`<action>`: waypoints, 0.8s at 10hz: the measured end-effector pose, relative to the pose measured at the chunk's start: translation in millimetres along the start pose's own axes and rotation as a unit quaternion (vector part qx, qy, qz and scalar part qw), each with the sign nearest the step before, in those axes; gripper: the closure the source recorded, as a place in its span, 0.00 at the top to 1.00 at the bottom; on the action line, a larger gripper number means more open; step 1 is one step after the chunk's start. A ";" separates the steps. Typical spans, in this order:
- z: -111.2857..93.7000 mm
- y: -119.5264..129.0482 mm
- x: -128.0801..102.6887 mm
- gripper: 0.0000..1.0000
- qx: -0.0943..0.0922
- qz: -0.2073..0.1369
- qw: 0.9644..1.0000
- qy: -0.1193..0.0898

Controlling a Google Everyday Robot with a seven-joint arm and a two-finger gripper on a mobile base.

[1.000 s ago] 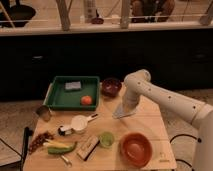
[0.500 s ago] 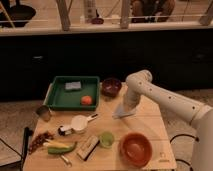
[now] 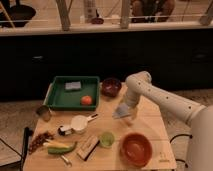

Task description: Place towel in table surface

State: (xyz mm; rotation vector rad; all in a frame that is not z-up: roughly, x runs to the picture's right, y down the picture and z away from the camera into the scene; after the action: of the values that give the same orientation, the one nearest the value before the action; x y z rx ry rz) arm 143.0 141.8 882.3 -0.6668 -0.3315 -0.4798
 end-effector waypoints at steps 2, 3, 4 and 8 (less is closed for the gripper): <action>10.3 -0.7 4.9 0.80 -0.006 0.004 1.000 -0.004; 16.4 -1.0 7.6 0.80 -0.009 0.007 1.000 -0.007; 21.8 -0.6 10.6 0.78 -0.012 0.011 1.000 -0.009; 29.1 0.4 19.9 0.41 -0.017 0.019 1.000 -0.016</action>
State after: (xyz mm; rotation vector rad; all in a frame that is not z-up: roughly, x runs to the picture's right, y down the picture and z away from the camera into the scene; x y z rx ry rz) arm 155.9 155.0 912.3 -0.7123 -0.3404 -0.4398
